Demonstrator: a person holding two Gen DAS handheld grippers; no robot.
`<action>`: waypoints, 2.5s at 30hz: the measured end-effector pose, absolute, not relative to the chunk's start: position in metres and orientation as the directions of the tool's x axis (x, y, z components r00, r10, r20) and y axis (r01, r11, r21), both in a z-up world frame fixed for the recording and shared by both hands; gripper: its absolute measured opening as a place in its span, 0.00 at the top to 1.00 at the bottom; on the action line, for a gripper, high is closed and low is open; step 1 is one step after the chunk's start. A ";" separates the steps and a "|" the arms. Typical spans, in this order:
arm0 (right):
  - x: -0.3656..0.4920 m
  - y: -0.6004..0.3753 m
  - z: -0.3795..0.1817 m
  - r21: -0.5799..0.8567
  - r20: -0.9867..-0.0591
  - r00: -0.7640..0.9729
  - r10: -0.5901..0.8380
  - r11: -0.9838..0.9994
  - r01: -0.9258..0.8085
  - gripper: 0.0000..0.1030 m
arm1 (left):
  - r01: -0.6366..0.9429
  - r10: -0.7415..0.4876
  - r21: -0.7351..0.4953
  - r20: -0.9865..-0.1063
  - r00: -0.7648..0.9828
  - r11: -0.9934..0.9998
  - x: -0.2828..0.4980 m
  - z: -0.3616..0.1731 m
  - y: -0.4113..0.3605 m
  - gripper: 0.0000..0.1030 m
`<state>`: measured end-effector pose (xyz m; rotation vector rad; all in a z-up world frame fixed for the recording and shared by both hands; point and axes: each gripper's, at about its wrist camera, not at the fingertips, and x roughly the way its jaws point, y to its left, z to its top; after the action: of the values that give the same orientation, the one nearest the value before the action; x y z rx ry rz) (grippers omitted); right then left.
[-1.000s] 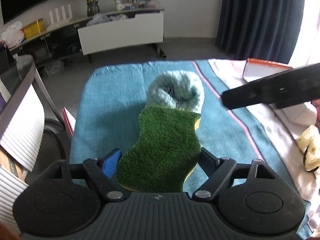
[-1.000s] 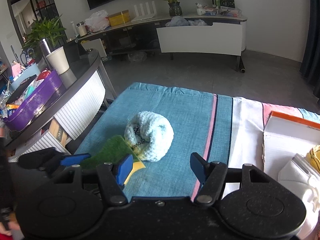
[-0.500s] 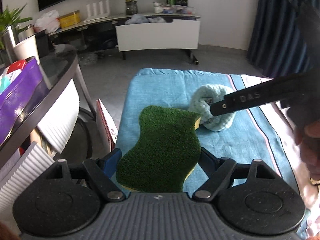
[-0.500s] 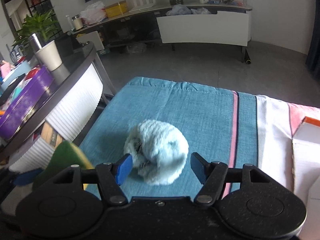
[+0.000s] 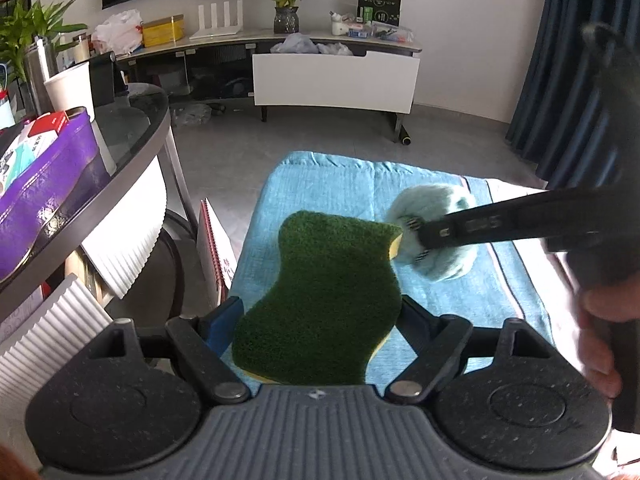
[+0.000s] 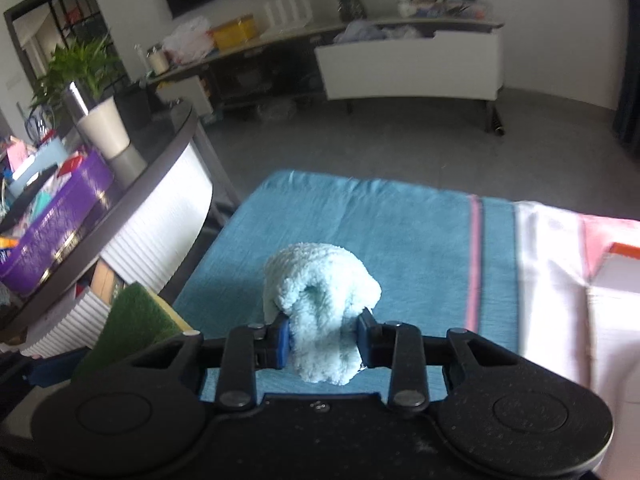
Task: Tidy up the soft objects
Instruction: 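Carry the sponge in the left tool and knit ball in the right tool over the box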
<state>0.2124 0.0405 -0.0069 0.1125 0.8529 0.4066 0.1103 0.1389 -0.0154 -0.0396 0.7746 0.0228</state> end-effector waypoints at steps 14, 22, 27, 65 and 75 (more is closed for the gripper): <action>0.133 -0.063 0.051 0.193 -0.657 0.708 0.258 0.966 -0.173 0.62 | 0.072 -0.098 -0.067 -0.670 0.736 0.995 0.091 0.008 0.080 0.18; 0.098 -0.116 0.066 0.177 -0.648 0.740 0.181 0.981 -0.085 0.62 | 0.160 -0.163 -0.064 -0.654 0.739 0.985 0.075 0.015 0.035 0.18; 0.084 -0.139 0.072 0.175 -0.638 0.755 0.153 0.983 -0.052 0.62 | 0.207 -0.184 -0.041 -0.649 0.738 0.977 0.068 0.018 0.013 0.18; 0.043 -0.225 0.087 0.175 -0.609 0.792 0.049 0.982 0.074 0.61 | 0.376 -0.314 -0.048 -0.652 0.690 0.925 0.068 0.021 -0.067 0.18; 0.042 -0.242 0.086 0.186 -0.609 0.792 0.035 0.977 0.100 0.60 | 0.408 -0.336 -0.049 -0.662 0.670 0.912 0.071 0.017 -0.083 0.18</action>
<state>0.0418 -0.2423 0.0855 0.2143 0.6563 -0.0355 0.0713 -0.0830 0.0172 0.1058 0.7235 -0.4197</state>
